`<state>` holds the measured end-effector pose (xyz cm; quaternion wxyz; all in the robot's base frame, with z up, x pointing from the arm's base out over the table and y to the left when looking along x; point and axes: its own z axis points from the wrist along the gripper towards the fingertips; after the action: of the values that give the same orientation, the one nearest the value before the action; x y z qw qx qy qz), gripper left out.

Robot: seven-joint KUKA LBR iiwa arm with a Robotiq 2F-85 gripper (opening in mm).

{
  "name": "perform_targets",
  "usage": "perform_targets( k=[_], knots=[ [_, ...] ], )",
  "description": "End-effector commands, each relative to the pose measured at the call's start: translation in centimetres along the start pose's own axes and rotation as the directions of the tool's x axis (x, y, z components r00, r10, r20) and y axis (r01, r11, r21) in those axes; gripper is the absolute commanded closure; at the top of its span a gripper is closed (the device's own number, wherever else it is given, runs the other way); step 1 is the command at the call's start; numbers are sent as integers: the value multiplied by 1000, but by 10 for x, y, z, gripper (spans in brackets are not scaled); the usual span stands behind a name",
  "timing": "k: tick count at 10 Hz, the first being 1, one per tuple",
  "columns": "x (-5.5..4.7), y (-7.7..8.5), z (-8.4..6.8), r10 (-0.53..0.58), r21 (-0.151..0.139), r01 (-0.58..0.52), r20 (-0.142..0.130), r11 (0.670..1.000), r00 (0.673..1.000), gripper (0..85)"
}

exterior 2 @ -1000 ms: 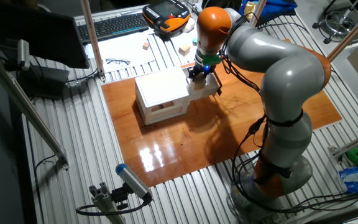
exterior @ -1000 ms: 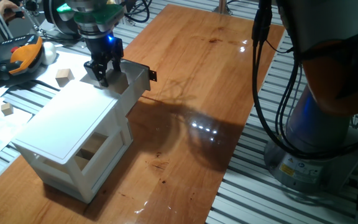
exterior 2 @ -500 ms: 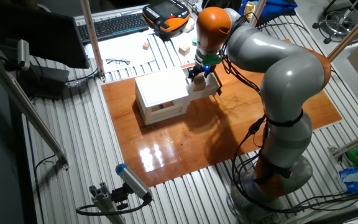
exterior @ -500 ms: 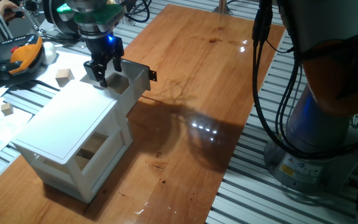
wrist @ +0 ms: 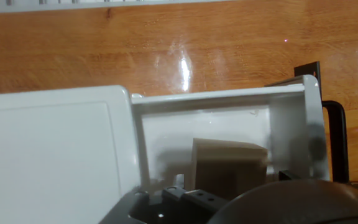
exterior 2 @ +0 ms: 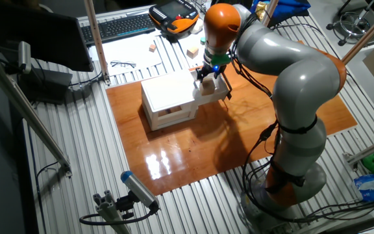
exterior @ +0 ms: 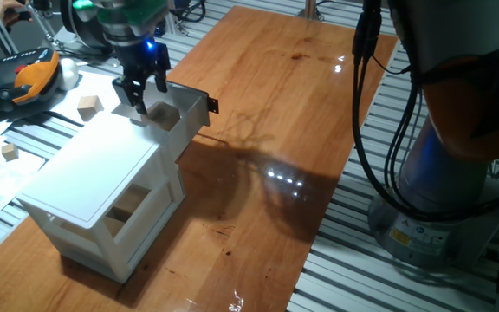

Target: Put things in the drawer

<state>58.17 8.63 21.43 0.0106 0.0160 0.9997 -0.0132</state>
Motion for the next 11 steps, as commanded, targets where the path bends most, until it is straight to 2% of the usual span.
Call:
perform_targets(
  k=[1,2,3,4,6,9,11],
  knots=[
    [-1,0,-4,4,-2,-4,4,1000,1000,340],
    [-3,-2,-12,15,-2,-15,-1,1000,1000,340],
    [-6,-3,-23,18,2,-18,-16,1000,1000,510],
    [-6,-4,-30,12,8,-12,-22,1000,1000,510],
    [-10,-13,-41,-34,7,34,-37,999,999,850],
    [-18,-39,-51,-99,-7,98,-46,995,994,850],
    [-16,-54,-47,-115,-7,115,-35,993,993,850]
  ],
)
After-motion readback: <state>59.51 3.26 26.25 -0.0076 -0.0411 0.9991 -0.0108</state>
